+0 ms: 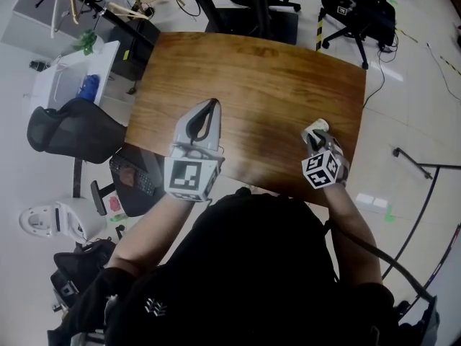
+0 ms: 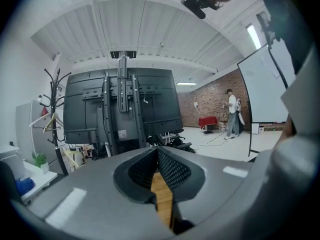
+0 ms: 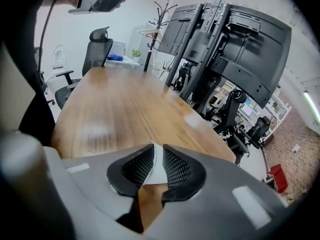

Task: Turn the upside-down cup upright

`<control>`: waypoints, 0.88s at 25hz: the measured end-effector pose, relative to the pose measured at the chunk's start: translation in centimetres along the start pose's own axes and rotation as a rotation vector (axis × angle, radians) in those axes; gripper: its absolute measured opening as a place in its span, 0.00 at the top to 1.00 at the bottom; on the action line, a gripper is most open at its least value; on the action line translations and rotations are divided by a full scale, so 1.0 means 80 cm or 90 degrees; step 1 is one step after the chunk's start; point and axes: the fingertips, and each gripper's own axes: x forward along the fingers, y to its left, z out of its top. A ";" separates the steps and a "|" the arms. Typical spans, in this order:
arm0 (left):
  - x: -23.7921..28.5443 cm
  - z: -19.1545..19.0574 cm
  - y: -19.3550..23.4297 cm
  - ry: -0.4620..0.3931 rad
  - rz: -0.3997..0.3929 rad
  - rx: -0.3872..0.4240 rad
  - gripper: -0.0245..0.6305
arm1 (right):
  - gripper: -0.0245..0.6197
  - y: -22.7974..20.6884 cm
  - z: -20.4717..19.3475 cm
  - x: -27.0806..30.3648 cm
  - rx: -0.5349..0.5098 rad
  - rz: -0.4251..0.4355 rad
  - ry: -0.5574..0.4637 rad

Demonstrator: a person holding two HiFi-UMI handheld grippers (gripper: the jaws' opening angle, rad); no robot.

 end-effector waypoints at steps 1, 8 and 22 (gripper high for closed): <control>0.001 0.001 -0.001 -0.001 -0.003 0.000 0.96 | 0.88 -0.002 0.002 -0.003 0.001 -0.004 -0.003; 0.004 0.003 -0.006 -0.008 -0.016 -0.002 0.96 | 0.91 -0.005 0.015 -0.017 0.013 -0.012 -0.019; 0.007 0.006 -0.013 -0.017 -0.030 -0.007 0.96 | 0.93 -0.023 0.000 -0.025 0.174 -0.009 -0.020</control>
